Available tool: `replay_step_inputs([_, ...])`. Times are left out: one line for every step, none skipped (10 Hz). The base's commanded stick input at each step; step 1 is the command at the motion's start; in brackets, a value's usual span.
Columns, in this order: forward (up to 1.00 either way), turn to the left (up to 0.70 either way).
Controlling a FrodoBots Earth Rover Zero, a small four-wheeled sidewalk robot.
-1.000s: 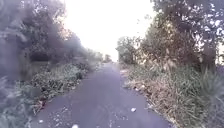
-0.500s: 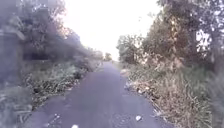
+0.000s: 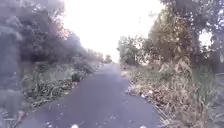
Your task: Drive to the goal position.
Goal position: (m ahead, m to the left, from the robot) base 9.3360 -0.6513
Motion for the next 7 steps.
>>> replay_step_inputs([0.45, 0.27])
replay_step_inputs([0.45, 0.17])
replay_step_inputs([0.45, 0.05])
replay_step_inputs([0.45, 0.00])
replay_step_inputs([0.45, 0.00])
replay_step_inputs([0.45, 0.00])
replay_step_inputs([0.45, 0.00])
